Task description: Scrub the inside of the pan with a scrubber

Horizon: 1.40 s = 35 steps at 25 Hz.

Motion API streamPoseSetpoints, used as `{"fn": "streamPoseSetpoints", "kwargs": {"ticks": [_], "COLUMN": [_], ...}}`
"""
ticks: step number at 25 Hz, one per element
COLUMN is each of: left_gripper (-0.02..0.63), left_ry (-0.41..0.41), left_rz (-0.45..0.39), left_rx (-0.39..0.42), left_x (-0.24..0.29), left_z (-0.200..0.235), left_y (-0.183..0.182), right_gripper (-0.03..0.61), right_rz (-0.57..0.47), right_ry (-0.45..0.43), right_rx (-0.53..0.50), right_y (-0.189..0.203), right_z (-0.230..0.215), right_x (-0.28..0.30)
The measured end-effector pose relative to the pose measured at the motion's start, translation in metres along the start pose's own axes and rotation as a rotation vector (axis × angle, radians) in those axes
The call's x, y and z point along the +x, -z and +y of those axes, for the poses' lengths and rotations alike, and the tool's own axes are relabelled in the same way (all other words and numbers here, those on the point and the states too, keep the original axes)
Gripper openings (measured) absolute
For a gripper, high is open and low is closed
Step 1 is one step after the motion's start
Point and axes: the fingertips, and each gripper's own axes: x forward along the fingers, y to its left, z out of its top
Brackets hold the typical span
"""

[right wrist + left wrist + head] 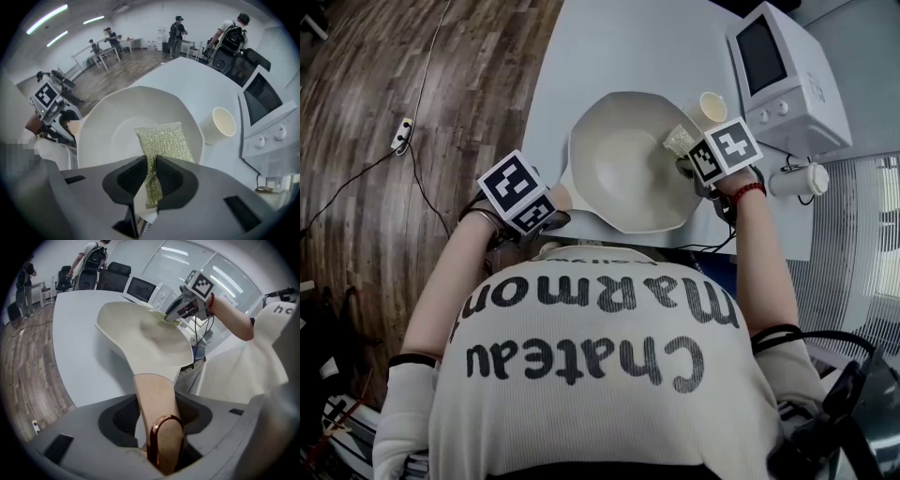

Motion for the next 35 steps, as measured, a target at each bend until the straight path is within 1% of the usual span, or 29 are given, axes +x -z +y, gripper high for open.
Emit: {"fn": "streamPoseSetpoints", "kwargs": {"ticks": [2, 3, 5, 8, 9, 10, 11, 15, 17, 22, 24, 26, 31, 35], "left_gripper": [0.207, 0.207, 0.207, 0.207, 0.207, 0.207, 0.207, 0.207, 0.207, 0.207, 0.207, 0.207, 0.206, 0.206], "left_ry": [0.000, 0.001, 0.005, 0.010, 0.010, 0.007, 0.005, -0.001, -0.002, 0.008, 0.009, 0.013, 0.024, 0.035], "left_rz": [0.002, 0.002, 0.000, -0.001, -0.001, -0.001, -0.002, 0.004, 0.009, 0.016, 0.019, 0.016, 0.004, 0.002], "left_rx": [0.001, 0.001, -0.001, -0.004, -0.003, -0.002, 0.000, 0.008, 0.012, 0.022, 0.028, 0.029, 0.020, 0.005], "left_x": [0.000, 0.000, 0.000, 0.000, 0.000, 0.000, 0.000, 0.001, 0.001, 0.001, 0.001, 0.001, 0.001, 0.001], "left_z": [0.000, 0.000, 0.000, 0.000, 0.000, 0.000, 0.000, 0.000, 0.001, 0.001, 0.001, 0.002, 0.002, 0.002], "left_y": [-0.001, -0.001, -0.001, 0.000, 0.000, 0.000, 0.000, -0.002, -0.002, -0.001, -0.001, -0.001, 0.000, -0.001], "right_gripper": [0.061, 0.061, 0.061, 0.061, 0.061, 0.061, 0.061, 0.061, 0.061, 0.061, 0.061, 0.061, 0.061, 0.061], "right_rz": [-0.047, -0.066, -0.101, -0.145, -0.155, -0.166, -0.181, -0.235, -0.240, -0.227, -0.204, -0.178, -0.137, -0.108], "right_ry": [-0.096, -0.164, -0.338, -0.621, -0.690, -0.739, -0.767, -0.803, -0.817, -0.843, -0.882, -0.910, -0.955, -0.982], "right_rx": [0.001, 0.008, 0.042, 0.145, 0.190, 0.237, 0.287, 0.475, 0.524, 0.606, 0.618, 0.608, 0.552, 0.531], "right_y": [-0.012, -0.017, -0.028, -0.041, -0.045, -0.049, -0.053, -0.071, -0.076, -0.082, -0.080, -0.077, -0.066, -0.054], "right_z": [0.027, 0.044, 0.083, 0.139, 0.152, 0.160, 0.164, 0.162, 0.167, 0.181, 0.184, 0.189, 0.202, 0.203], "right_x": [0.007, 0.012, 0.024, 0.033, 0.035, 0.038, 0.041, 0.057, 0.064, 0.068, 0.063, 0.058, 0.045, 0.035]}}
